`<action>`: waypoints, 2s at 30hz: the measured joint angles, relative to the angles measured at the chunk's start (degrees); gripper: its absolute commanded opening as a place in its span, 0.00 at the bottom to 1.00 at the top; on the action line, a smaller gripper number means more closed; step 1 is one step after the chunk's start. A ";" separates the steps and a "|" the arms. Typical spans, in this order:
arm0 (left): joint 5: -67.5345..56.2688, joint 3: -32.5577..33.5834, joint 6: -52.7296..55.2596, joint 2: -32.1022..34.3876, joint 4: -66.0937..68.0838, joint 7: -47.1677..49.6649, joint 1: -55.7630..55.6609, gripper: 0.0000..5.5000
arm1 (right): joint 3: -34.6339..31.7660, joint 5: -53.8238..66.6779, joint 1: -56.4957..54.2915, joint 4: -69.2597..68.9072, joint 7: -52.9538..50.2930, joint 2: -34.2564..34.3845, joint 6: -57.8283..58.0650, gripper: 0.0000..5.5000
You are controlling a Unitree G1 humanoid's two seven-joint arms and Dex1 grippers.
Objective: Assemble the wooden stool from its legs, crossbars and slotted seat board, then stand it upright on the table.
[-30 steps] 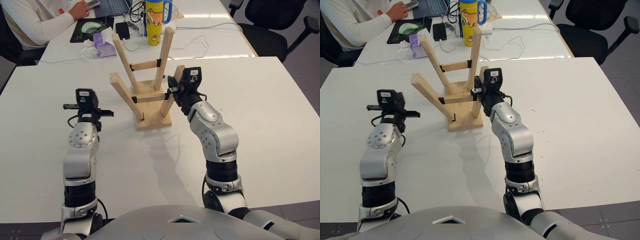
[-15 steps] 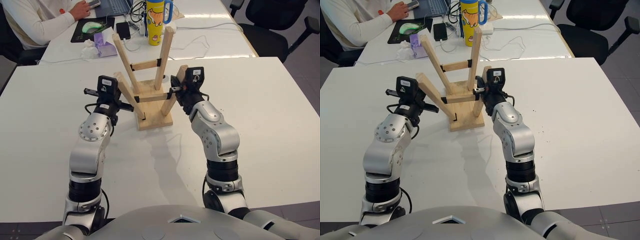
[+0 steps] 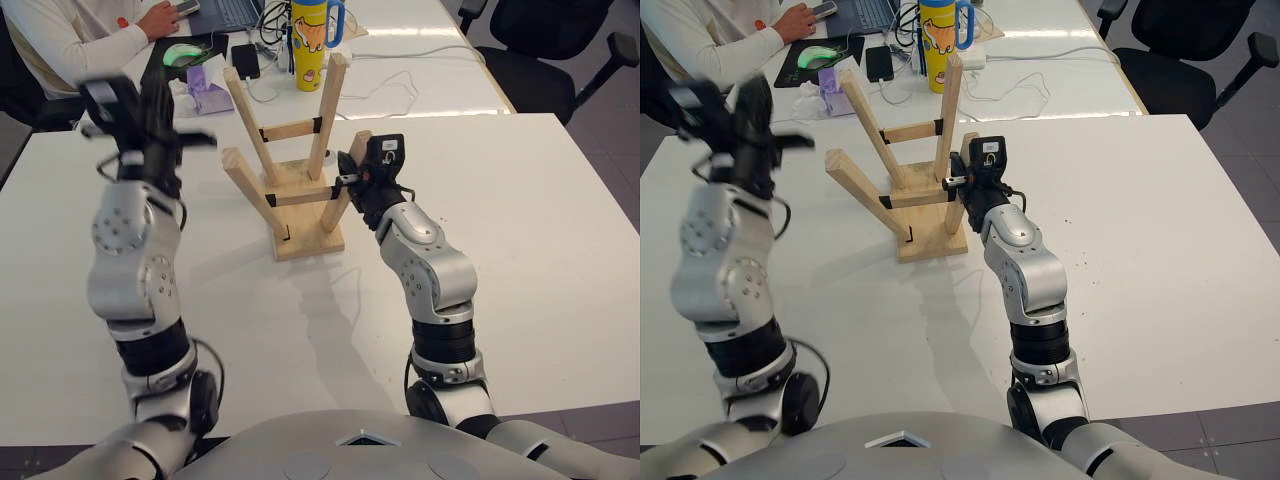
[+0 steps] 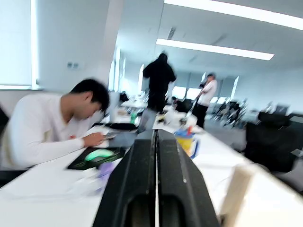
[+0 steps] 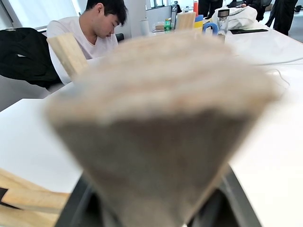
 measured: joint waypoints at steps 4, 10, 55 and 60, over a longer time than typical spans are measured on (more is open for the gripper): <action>-15.59 7.91 7.90 -1.32 -2.86 6.79 -10.99 0.00 | 0.07 0.00 0.00 0.01 0.03 0.00 -0.01 0.19; -30.52 12.73 18.53 -0.28 -2.63 17.16 -15.91 0.00 | 0.07 0.00 -0.01 -0.02 0.05 -0.04 0.04 0.19; -20.17 -11.39 6.99 3.84 3.25 13.75 9.71 0.00 | -1.25 0.96 3.64 1.84 4.02 -3.37 -7.26 0.19; -19.14 -11.76 6.08 3.60 3.58 11.84 9.79 0.00 | -1.83 1.66 4.08 1.95 5.28 -4.44 -8.20 0.19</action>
